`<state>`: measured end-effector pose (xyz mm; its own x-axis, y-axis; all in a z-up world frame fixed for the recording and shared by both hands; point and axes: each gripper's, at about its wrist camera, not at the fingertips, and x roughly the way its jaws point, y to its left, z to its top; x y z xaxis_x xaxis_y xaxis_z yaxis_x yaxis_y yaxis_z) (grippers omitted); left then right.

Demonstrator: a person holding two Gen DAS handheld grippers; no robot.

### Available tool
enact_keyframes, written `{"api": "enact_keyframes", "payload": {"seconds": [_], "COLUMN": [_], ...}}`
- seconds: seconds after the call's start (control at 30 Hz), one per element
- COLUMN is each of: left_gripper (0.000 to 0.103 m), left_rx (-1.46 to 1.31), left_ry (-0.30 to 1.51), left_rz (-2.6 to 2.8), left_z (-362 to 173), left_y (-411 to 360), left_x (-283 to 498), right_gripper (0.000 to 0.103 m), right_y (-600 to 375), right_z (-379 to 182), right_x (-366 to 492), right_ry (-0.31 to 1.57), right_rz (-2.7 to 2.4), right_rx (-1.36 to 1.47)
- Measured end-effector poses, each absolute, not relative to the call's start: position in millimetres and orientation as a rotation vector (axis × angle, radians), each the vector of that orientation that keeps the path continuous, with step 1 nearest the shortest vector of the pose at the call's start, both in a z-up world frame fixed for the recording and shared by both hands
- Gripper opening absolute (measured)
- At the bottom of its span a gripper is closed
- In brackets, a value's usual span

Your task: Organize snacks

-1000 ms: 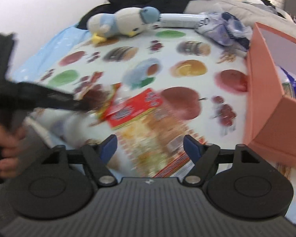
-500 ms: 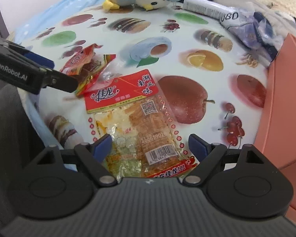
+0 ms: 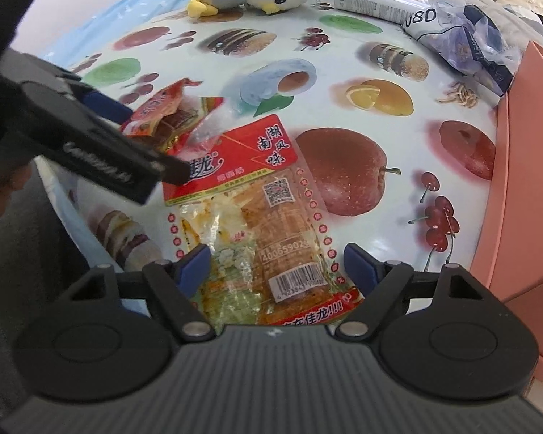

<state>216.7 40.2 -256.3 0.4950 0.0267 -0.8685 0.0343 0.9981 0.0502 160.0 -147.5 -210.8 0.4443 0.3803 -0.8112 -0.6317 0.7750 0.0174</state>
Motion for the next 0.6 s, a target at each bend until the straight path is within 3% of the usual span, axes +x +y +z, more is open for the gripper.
{"api": "enact_keyframes", "payload": {"seconds": [0.2,0.27,0.33,0.47,0.53,0.6], "left_gripper": [0.089,0.087,0.086,0.080,0.066,0.059], "left_rx": [0.078,0.080,0.075,0.070,0.065,0.050], "left_ry": [1.062,1.062,1.058,1.048,1.037,1.032], "left_rz": [-0.021,-0.024,-0.022,-0.018,-0.013,-0.003], "left_z": [-256.4,-255.5,-254.9,-253.0,-250.2,-248.1], "left_y": [36.7,35.7,35.5,35.8,37.3,41.5], "left_x": [222.2,222.2,221.8,221.1,220.5,221.1], "right_gripper": [0.066,0.057,0.040,0.034,0.032,0.031], "right_y": [-145.0,-143.9,-142.5,-143.7,-145.2,-147.7], "right_z": [-208.0,-206.8,-204.6,-200.7,-198.0,-196.1], "right_x": [157.4,155.8,152.7,146.4,143.5,141.5], "right_ry": [0.915,0.915,0.912,0.922,0.926,0.931], "right_rz": [0.663,0.673,0.673,0.683,0.673,0.652], "right_rx": [-0.340,-0.349,-0.361,-0.351,-0.339,-0.327]}}
